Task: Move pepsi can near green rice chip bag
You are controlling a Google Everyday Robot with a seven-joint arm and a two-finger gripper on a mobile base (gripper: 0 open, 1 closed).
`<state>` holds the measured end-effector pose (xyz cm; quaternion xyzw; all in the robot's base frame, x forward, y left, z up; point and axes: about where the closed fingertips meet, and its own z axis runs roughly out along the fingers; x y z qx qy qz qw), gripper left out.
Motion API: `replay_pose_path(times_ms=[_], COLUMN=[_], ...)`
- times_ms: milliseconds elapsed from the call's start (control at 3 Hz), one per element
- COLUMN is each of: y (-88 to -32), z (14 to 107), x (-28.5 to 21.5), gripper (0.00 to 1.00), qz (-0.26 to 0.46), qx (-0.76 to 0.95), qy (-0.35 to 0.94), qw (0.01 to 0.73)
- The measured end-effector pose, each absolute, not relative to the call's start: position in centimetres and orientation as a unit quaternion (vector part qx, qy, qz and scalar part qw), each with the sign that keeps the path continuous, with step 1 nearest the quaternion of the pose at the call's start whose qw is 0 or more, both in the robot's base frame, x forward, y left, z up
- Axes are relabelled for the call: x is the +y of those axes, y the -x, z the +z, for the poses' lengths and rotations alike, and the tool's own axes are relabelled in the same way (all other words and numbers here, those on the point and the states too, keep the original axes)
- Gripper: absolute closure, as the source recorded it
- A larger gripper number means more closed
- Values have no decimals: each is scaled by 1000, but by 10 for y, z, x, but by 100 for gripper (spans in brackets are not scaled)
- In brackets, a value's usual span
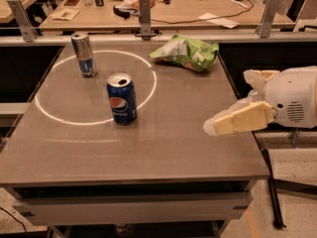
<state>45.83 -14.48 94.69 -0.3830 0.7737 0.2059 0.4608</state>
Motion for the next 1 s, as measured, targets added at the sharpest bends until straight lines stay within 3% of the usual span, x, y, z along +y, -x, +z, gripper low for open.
replay_pose_path(times_ms=[1000], y=[-464], z=[949], x=[-111], gripper=[0], qz=[245], qx=[720], qy=[434], qw=[483])
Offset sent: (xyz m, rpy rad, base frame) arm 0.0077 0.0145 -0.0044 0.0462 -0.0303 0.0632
